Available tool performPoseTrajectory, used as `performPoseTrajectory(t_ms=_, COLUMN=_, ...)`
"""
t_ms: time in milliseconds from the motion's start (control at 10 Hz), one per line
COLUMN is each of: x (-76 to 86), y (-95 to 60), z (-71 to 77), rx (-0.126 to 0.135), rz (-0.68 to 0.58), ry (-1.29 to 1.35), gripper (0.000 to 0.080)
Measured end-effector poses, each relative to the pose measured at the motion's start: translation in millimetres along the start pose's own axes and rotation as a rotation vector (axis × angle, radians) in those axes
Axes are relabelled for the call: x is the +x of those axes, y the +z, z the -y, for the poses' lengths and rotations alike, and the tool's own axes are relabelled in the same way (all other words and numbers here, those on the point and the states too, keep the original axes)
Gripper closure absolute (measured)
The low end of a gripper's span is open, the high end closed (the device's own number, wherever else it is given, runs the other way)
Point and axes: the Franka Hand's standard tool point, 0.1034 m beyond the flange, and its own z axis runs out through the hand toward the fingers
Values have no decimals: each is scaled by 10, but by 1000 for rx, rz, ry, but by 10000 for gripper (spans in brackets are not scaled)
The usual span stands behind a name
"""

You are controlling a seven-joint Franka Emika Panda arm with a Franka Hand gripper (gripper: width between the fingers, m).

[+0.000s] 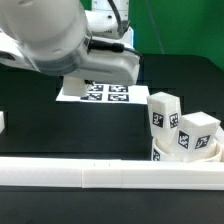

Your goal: Assemble stool

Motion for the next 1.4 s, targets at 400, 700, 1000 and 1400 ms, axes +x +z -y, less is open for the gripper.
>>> performPoseTrajectory(t_ms=400, x=74, y=-32, z=14, rx=6, rz=-58, ry=20, gripper=476)
performPoseTrajectory(t_ms=700, x=-270, y=-66, z=291, rx=32, rz=-238, ry=78, gripper=476)
performPoseTrajectory(t_ms=1000, x=-487, y=-80, z=645, rx=47, rz=-451, ry=64, gripper=476)
performPoseTrajectory(t_ms=1400, x=-384, y=-185, z=794, rx=91, rz=-763, ry=60, gripper=476)
